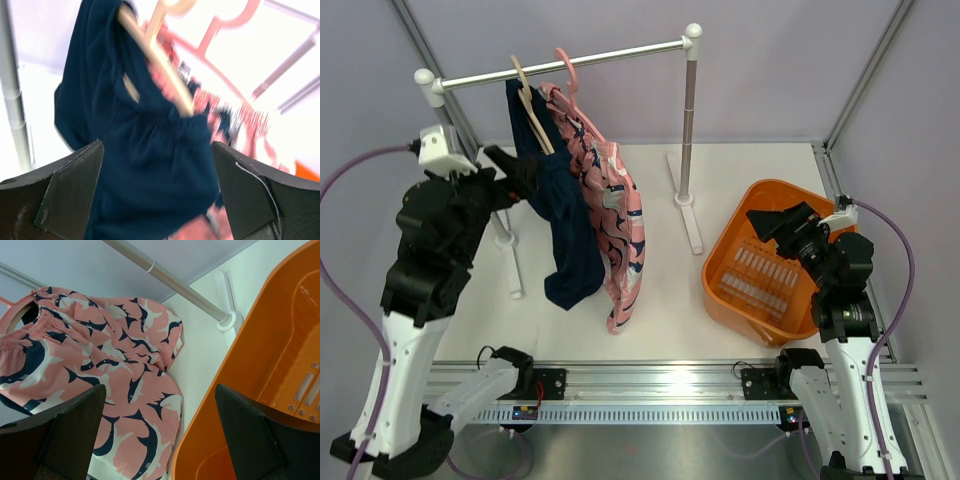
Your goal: Remove the shorts from the hanger
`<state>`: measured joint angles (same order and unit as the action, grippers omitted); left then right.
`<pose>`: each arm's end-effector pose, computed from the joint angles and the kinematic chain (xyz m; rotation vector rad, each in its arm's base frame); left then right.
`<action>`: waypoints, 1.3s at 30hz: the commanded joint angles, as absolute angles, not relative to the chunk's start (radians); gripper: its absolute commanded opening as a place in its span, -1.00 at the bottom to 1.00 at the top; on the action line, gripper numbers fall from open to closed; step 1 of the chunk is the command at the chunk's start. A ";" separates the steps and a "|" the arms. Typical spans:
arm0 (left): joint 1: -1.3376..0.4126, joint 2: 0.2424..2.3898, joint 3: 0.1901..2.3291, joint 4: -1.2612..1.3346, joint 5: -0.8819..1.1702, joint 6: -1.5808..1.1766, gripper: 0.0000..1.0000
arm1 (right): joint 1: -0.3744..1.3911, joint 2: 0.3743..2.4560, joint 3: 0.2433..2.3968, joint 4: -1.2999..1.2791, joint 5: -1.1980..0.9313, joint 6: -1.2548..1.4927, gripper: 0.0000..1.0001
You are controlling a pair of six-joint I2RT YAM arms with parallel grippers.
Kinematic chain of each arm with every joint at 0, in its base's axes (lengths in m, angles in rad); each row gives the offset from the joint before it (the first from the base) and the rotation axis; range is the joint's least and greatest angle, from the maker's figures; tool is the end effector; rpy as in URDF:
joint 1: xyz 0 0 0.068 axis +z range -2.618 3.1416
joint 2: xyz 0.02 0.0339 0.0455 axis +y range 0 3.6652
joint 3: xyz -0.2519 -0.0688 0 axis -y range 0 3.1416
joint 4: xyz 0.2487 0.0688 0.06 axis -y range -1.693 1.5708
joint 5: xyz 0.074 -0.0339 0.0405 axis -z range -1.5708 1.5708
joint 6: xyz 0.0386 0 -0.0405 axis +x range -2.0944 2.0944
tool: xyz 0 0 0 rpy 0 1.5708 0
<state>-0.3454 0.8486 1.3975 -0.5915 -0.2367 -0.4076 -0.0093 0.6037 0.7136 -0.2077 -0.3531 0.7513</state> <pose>0.1402 -0.0408 0.4787 -0.2343 1.6092 -0.3906 0.1631 0.0118 0.3327 0.3785 1.6930 0.8477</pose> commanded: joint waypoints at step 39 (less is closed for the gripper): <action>-0.345 1.519 1.858 -0.439 -0.609 -0.172 -0.91 | -0.014 0.568 0.870 -0.311 -0.402 0.700 0.99</action>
